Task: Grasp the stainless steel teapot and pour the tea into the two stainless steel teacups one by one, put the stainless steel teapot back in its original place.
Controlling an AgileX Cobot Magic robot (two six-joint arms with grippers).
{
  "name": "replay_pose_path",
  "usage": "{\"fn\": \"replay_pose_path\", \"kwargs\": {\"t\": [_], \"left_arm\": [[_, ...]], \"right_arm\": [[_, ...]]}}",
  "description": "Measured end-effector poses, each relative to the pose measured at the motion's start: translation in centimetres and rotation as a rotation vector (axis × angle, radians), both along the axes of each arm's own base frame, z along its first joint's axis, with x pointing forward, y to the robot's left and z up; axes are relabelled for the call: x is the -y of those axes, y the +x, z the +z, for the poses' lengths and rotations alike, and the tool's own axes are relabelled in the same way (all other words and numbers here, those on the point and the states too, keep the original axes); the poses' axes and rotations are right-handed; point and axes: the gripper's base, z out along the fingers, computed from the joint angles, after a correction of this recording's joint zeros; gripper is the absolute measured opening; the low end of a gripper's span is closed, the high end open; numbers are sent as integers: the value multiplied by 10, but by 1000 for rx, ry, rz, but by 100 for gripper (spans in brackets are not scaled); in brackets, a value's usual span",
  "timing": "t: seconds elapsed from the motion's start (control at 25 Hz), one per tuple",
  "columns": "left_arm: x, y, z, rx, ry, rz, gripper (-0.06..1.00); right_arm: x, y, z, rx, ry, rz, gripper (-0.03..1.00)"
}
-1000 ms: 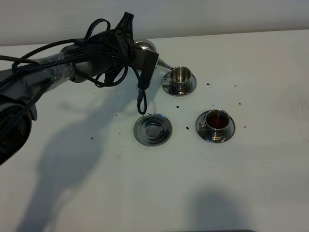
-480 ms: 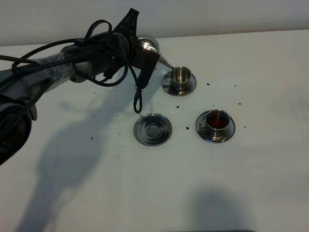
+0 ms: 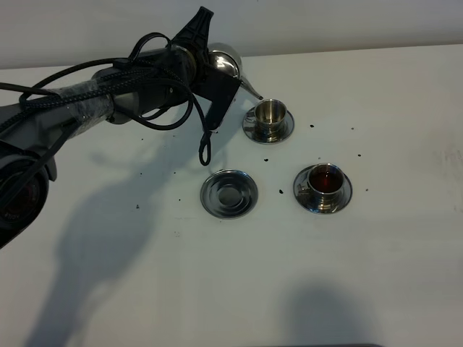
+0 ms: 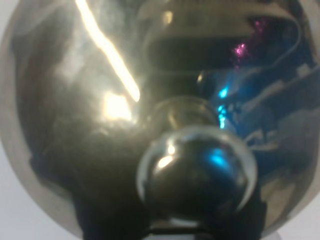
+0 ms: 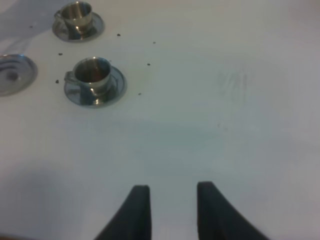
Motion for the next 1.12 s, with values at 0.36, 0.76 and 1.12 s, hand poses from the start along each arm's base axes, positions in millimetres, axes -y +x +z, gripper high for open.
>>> {"fn": "replay_pose_path", "kwargs": {"t": [0.36, 0.76, 1.12], "left_arm": [[3, 1, -2, 17, 2, -25, 22], [13, -3, -1, 27, 11, -53, 22], [13, -2, 0, 40, 31, -66, 22]], "right_arm": [[0, 0, 0, 0, 0, 0, 22], [0, 0, 0, 0, 0, 0, 22], [0, 0, 0, 0, 0, 0, 22]]}}
